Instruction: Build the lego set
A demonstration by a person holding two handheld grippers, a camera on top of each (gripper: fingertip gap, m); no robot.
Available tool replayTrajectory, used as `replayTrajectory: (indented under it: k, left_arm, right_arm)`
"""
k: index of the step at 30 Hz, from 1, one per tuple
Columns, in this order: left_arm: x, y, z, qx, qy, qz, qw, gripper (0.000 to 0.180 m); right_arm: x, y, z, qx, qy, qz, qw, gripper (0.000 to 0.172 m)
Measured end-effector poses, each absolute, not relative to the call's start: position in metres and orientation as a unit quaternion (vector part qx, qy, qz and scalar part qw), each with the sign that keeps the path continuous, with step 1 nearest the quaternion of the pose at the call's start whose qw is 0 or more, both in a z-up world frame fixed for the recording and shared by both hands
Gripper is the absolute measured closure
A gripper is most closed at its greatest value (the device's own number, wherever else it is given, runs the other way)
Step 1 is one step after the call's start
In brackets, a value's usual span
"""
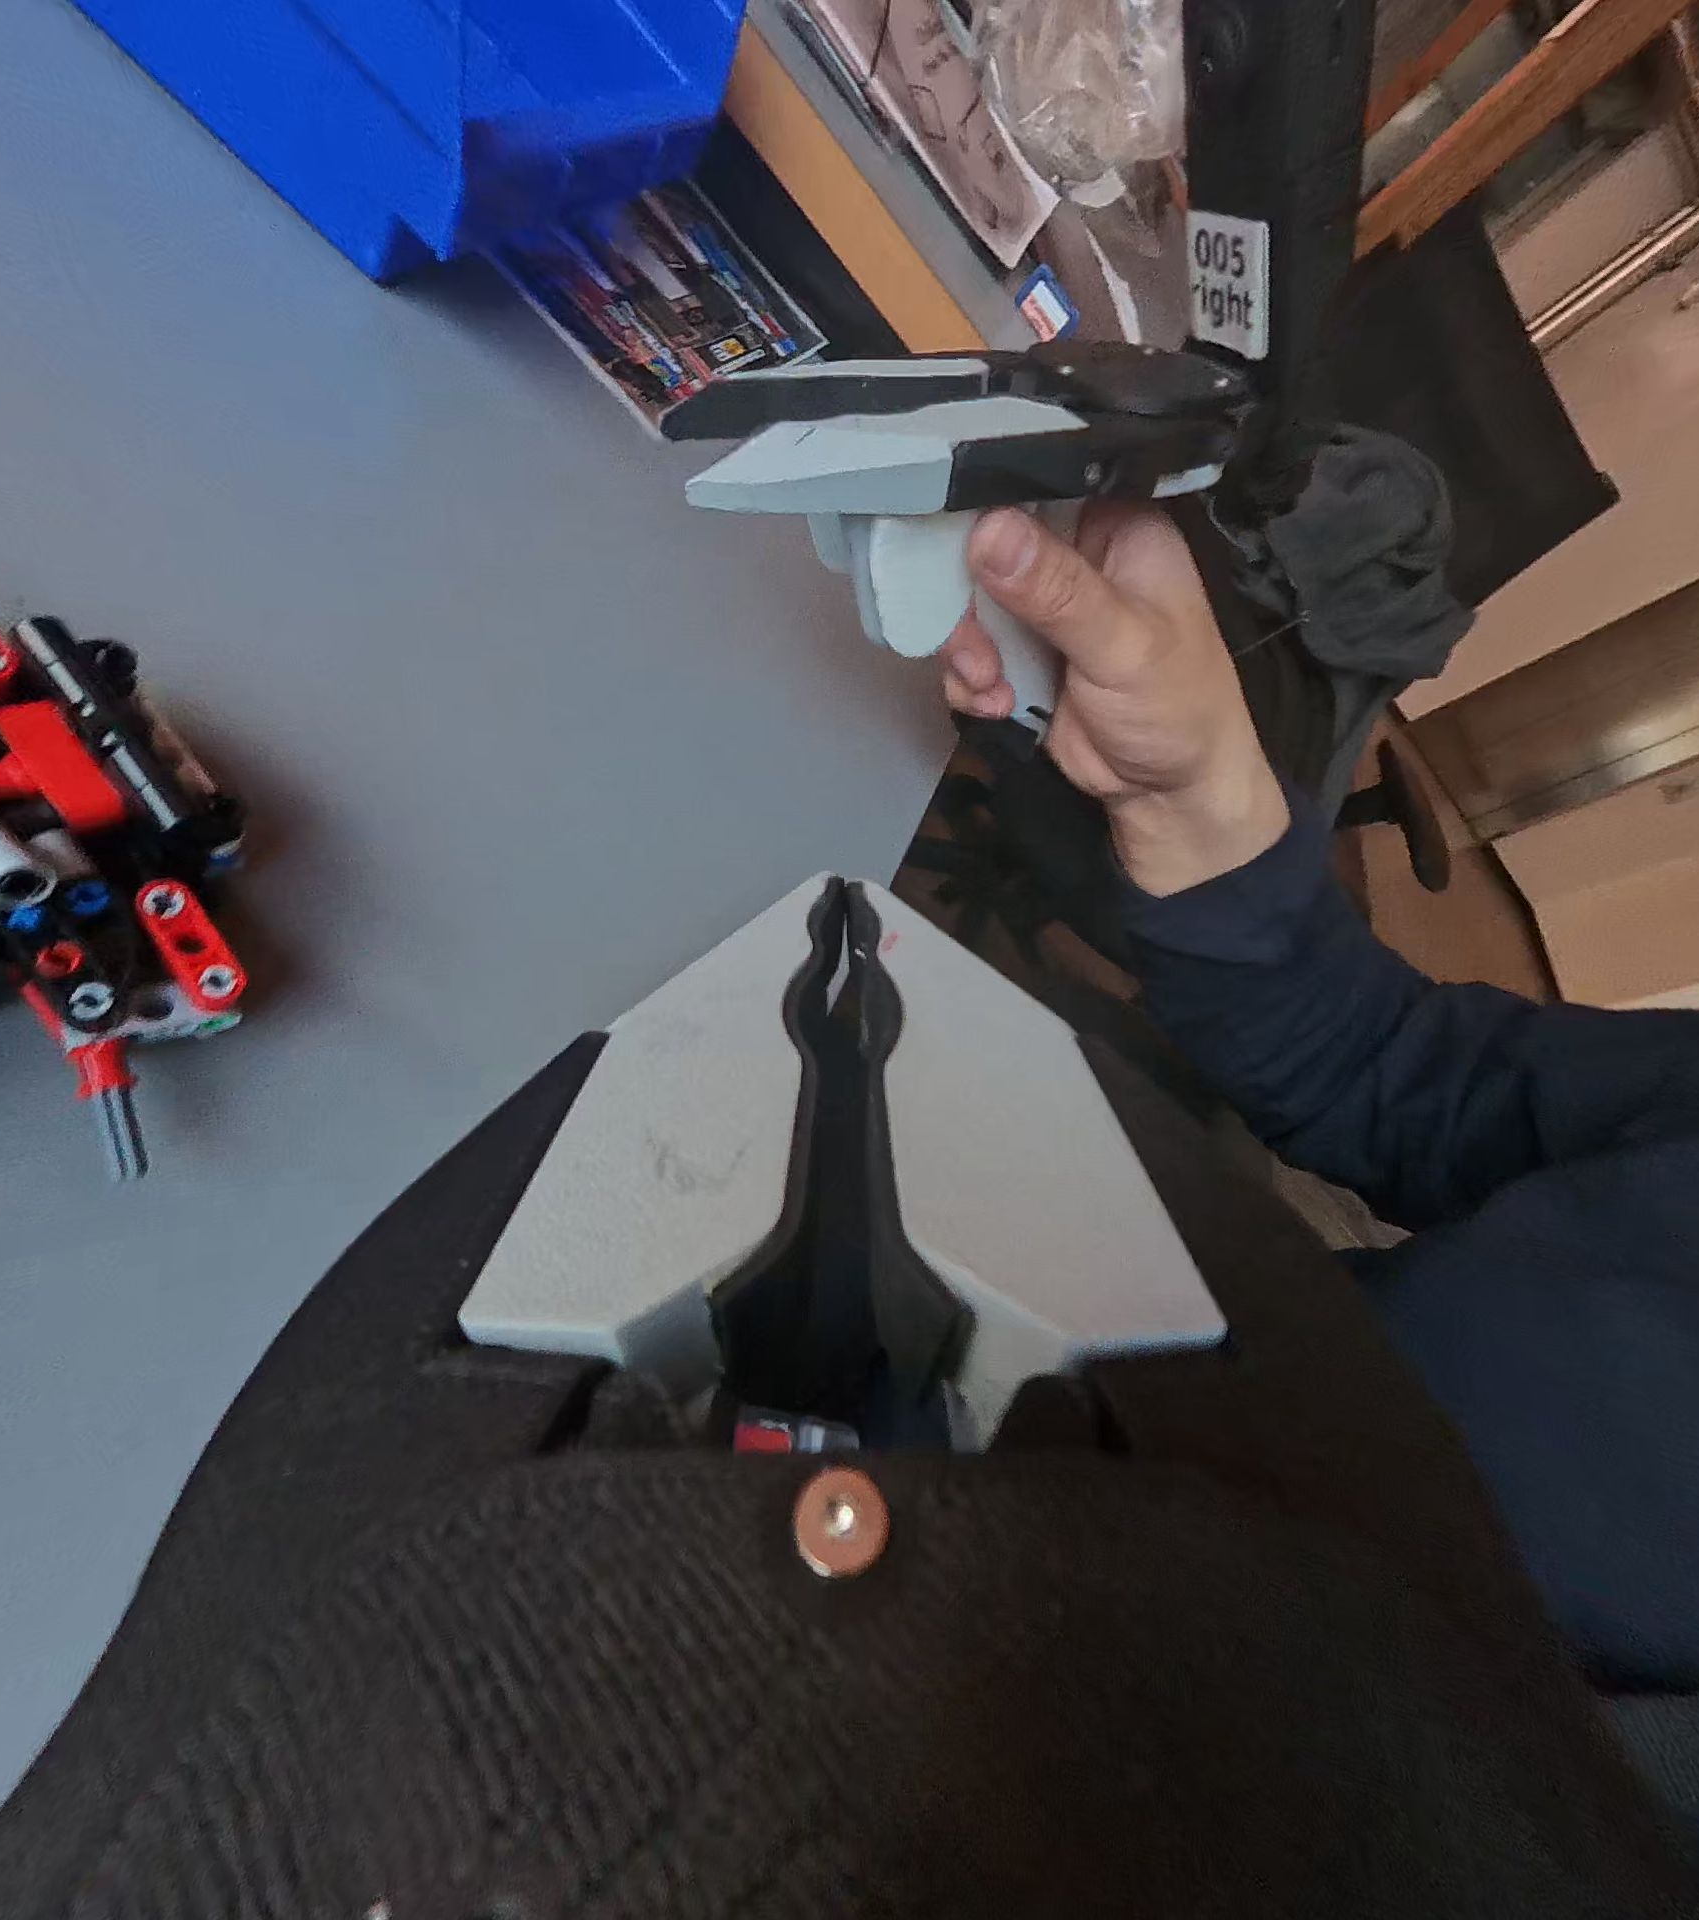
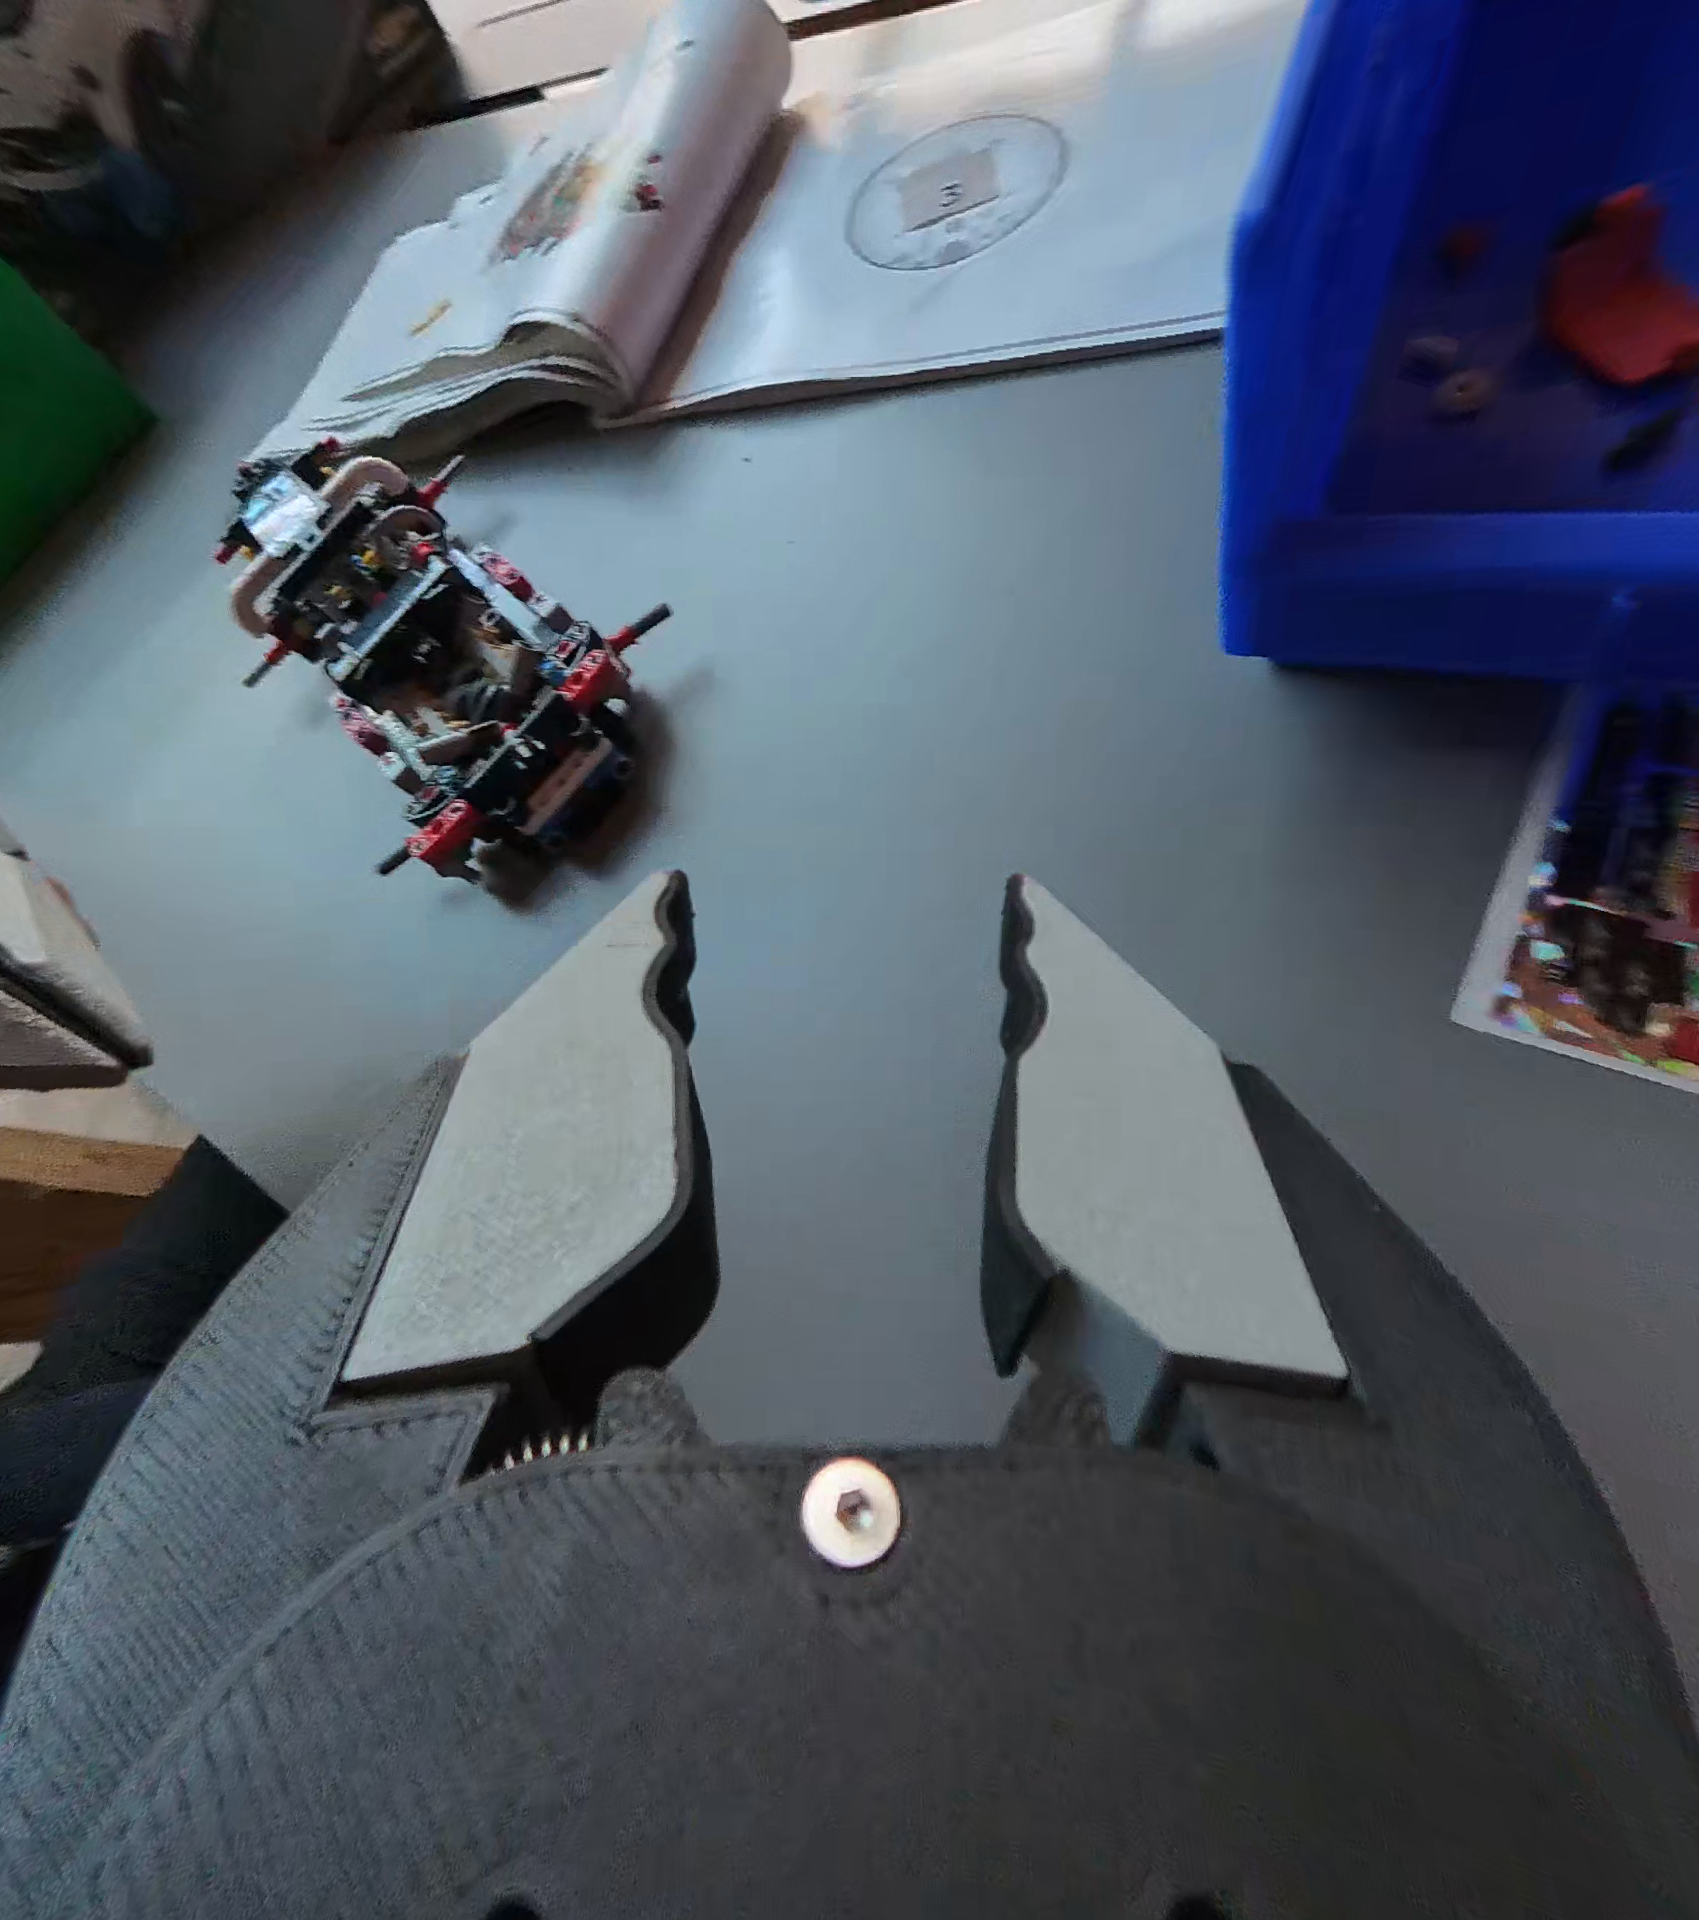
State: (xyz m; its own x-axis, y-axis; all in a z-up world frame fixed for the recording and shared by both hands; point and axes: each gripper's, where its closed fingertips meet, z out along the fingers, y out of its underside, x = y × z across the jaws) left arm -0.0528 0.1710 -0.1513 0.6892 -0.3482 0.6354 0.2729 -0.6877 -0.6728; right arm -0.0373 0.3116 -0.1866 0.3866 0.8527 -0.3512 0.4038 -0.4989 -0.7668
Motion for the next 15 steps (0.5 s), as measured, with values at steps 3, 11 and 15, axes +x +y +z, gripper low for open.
replayTrajectory:
  k: [3,11,15]
  left_arm:
    - [-0.045,0.181,-0.151,-0.831,0.039,-0.397,0.388,0.180]
    - [-0.041,0.253,-0.111,-0.845,0.205,-0.253,0.425,0.132]
    - [-0.024,0.334,-0.100,-0.847,0.299,-0.158,0.411,0.127]
  right_arm:
    - [-0.019,0.327,-0.187,-0.783,-0.394,0.357,0.322,0.113]
    - [0.025,0.387,-0.218,-0.811,-0.379,0.248,0.370,0.109]
    - [0.027,0.409,-0.226,-0.818,-0.383,0.220,0.368,0.108]
